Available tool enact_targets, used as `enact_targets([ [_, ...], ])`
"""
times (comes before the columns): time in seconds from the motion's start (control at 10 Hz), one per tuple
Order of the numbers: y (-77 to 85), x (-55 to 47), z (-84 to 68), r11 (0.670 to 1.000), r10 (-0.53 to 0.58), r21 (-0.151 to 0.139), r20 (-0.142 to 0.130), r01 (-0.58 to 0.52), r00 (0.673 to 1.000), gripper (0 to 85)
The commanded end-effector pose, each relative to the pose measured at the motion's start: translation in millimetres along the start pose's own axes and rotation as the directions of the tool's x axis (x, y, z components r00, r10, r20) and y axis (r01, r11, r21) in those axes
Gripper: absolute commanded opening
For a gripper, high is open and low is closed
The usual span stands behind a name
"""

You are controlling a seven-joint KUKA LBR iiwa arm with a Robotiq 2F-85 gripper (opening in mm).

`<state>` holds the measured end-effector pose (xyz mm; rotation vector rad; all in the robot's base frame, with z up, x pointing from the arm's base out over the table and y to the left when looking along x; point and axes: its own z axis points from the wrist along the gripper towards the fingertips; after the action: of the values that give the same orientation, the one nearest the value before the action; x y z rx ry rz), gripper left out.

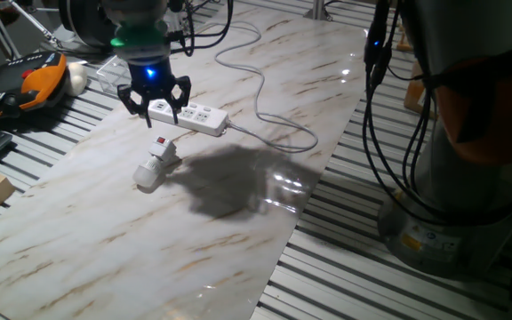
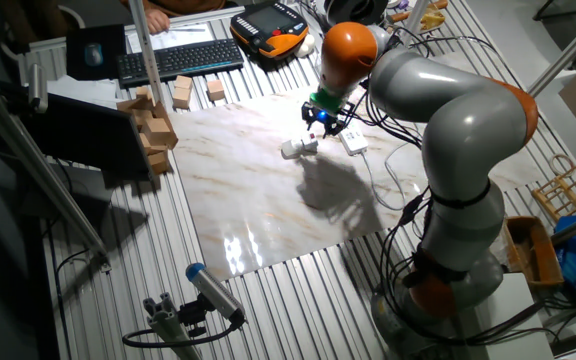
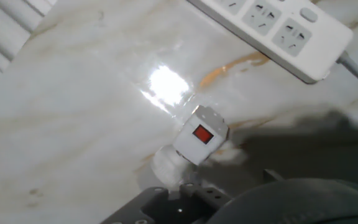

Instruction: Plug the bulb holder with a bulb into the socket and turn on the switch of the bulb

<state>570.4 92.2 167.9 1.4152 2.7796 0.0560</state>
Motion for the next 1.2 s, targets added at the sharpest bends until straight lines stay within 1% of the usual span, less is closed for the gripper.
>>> enact_targets([
  [0.0,0.0,0.0,-0.2,0.790,0.612,-0.007,0.037,-0.613,0.790,51.0],
  [0.1,0.0,0.0,-0.2,0.809,0.587,-0.004,0.020,-0.587,0.809,51.0],
  [0.2,0.0,0.0,-0.2,0.837,0.547,0.009,-0.018,-0.547,0.837,51.0],
  [0.3,0.0,0.0,-0.2,0.858,0.513,0.023,-0.052,-0.513,0.857,51.0],
  [0.4,0.0,0.0,-0.2,0.848,0.530,0.037,-0.073,-0.529,0.845,51.0],
  [0.5,0.0,0.0,-0.2,0.827,0.562,0.040,-0.097,-0.561,0.822,68.0],
  [0.6,0.0,0.0,-0.2,0.819,0.573,0.037,-0.110,-0.572,0.812,68.0],
  [0.7,3.1,1.4,1.9,0.805,0.593,0.030,-0.099,-0.593,0.799,68.0],
  [0.8,8.0,3.4,7.6,0.790,0.613,0.024,-0.077,-0.613,0.786,68.0],
  [0.9,13.2,4.8,14.4,0.784,0.621,0.013,-0.050,-0.621,0.783,68.0],
  [1.0,17.6,4.0,20.5,0.779,0.628,0.012,-0.025,-0.627,0.778,68.0],
  [1.1,22.0,1.8,27.2,0.764,0.645,0.012,-0.011,-0.645,0.764,68.0],
])
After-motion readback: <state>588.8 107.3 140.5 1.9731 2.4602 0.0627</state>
